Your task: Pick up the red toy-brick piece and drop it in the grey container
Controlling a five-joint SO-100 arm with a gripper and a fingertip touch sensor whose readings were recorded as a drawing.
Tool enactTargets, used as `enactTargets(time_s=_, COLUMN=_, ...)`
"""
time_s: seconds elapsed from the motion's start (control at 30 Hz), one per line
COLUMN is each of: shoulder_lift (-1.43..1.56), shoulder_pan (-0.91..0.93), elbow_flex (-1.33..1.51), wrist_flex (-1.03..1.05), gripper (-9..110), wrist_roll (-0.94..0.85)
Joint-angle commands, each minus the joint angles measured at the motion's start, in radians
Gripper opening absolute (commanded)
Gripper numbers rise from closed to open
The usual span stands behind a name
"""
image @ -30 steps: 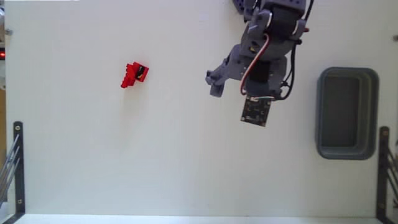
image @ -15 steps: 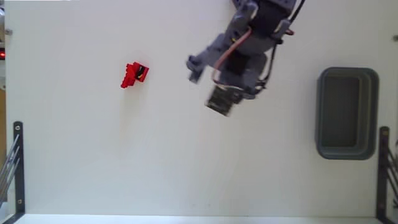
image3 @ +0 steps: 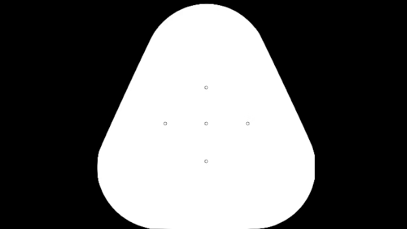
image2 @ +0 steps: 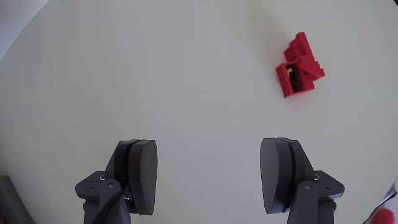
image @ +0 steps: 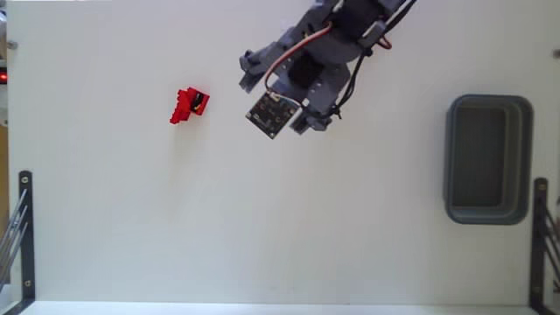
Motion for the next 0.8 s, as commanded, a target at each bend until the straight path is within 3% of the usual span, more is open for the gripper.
enactTargets(time_s=0.0, shoulder_lift=0.034, shoulder_pan=0.064, elbow_flex=0.002, wrist_flex=0.019, gripper=110, wrist_roll=0.005)
enactTargets(time_s=0.5, shoulder_lift=0.034, shoulder_pan=0.259, elbow_flex=0.002, wrist_flex=0.019, gripper=110, wrist_roll=0.005)
enactTargets(time_s=0.77, shoulder_lift=0.034, shoulder_pan=0.266, elbow_flex=0.002, wrist_flex=0.019, gripper=110, wrist_roll=0.005)
